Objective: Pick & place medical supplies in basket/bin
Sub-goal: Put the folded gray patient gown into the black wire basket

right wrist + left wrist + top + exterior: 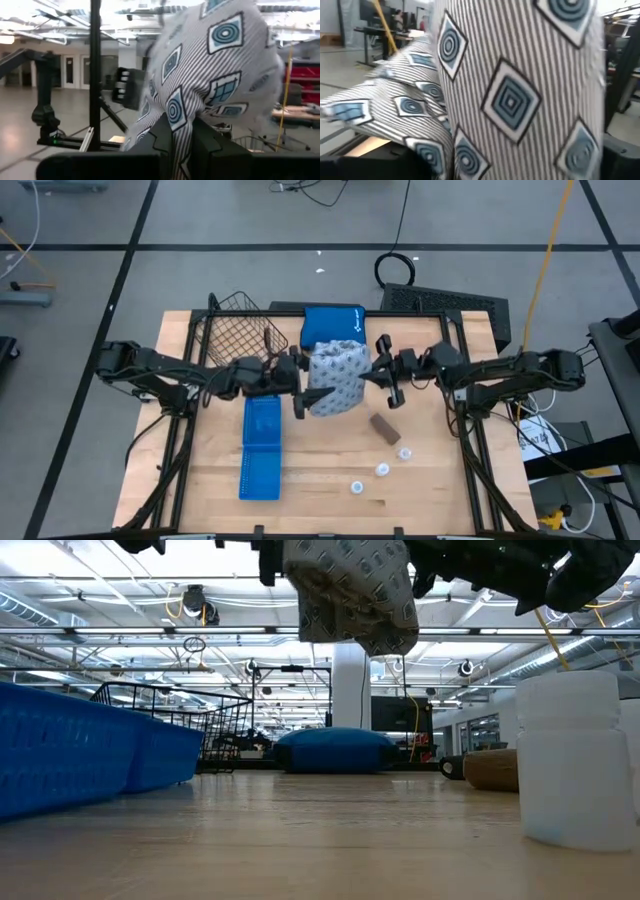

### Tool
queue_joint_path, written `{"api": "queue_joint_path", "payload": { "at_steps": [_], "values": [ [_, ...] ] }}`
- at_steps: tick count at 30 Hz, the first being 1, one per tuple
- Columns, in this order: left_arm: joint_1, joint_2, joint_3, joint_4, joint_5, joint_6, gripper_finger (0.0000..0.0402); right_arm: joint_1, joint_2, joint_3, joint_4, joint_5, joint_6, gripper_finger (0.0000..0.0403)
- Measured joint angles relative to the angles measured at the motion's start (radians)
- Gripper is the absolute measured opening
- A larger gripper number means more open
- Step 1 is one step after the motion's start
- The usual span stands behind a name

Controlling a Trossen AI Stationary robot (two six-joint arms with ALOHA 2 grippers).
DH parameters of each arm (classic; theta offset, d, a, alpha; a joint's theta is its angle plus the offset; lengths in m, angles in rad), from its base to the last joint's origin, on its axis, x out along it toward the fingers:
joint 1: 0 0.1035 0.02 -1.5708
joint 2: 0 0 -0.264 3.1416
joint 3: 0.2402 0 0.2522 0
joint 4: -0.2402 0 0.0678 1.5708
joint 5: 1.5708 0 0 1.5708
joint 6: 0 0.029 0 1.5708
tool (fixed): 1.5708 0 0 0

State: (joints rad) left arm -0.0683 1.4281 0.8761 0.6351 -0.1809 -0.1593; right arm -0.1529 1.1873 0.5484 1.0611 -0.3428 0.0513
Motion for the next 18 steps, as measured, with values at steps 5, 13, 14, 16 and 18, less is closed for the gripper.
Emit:
{"api": "queue_joint_path", "payload": {
  "at_steps": [5,13,14,16,18],
  "values": [
    [0.020,0.000,0.000,-0.006,0.003,0.000,0.0354,0.033,0.000,0.000,0.004,-0.022,-0.039,0.0018],
    [0.063,-0.001,0.000,-0.008,0.199,0.002,0.0351,0.051,0.000,0.000,0.003,-0.030,-0.064,0.0018],
    [0.066,-0.001,0.000,-0.005,0.238,0.000,0.0347,0.051,0.000,0.000,0.002,-0.033,-0.064,0.0018],
    [0.068,-0.001,0.000,-0.004,0.282,-0.002,0.0329,0.051,0.000,0.000,0.003,-0.037,-0.064,0.0018],
    [0.068,-0.001,0.000,-0.008,0.290,-0.001,0.0300,0.051,0.000,0.000,0.003,-0.054,-0.064,0.0018]
  ]
}}
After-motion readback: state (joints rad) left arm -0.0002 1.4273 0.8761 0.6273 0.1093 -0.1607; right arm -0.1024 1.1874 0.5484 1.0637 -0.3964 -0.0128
